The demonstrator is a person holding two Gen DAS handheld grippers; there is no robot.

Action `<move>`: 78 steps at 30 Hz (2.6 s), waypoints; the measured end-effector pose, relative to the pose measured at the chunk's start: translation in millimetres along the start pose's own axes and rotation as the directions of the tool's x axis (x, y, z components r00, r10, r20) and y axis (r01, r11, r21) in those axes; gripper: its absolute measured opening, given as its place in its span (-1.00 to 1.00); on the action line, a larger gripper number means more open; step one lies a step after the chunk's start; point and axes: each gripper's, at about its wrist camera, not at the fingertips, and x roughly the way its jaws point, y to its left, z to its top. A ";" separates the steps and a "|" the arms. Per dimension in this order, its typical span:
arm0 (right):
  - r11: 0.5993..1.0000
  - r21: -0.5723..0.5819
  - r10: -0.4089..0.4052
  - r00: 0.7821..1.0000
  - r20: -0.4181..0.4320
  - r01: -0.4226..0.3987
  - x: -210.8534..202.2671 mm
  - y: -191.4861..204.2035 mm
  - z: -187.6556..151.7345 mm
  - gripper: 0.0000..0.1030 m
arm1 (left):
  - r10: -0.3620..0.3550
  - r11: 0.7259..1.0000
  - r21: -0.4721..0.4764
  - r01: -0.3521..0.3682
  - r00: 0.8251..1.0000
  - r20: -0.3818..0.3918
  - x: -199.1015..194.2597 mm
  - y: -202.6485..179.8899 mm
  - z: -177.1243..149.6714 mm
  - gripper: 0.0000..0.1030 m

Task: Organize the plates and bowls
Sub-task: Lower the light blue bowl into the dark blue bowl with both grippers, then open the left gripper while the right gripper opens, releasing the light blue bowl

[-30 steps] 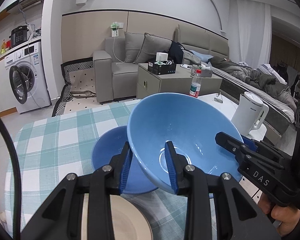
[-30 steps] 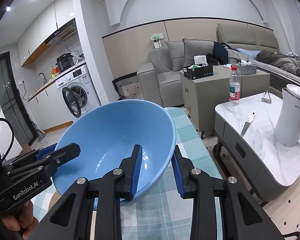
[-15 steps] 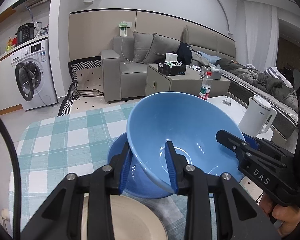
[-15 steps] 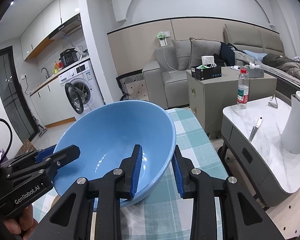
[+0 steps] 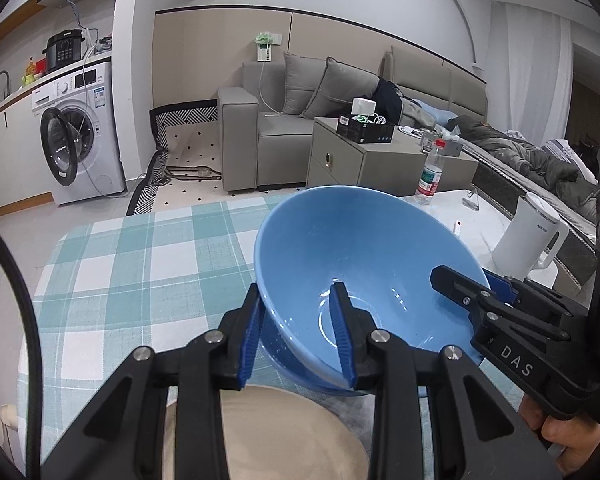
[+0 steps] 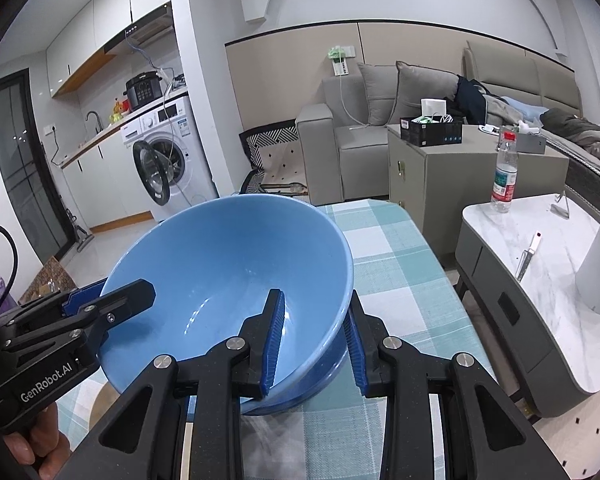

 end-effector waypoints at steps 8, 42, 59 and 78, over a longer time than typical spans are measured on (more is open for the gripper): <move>0.999 -0.024 -0.028 0.999 -0.027 0.027 19.0 6.5 -7.0 -0.41 | 0.007 1.000 -0.005 -0.007 1.000 -0.017 12.3 6.2 -4.6 -0.39; 0.980 -0.121 -0.165 0.985 -0.049 0.158 53.7 22.0 -28.5 -0.38 | 0.053 0.998 0.050 -0.049 0.994 -0.091 53.8 5.6 -21.9 -0.39; 0.982 -0.137 -0.139 0.989 -0.043 0.132 52.6 19.4 -33.1 -0.01 | 0.051 0.997 0.054 -0.046 0.994 -0.099 55.4 9.4 -25.7 -0.28; 0.995 -0.093 -0.048 0.999 -0.014 0.047 32.9 2.3 -36.6 0.95 | 0.035 0.998 0.048 -0.031 0.995 -0.091 43.4 13.0 -25.3 0.39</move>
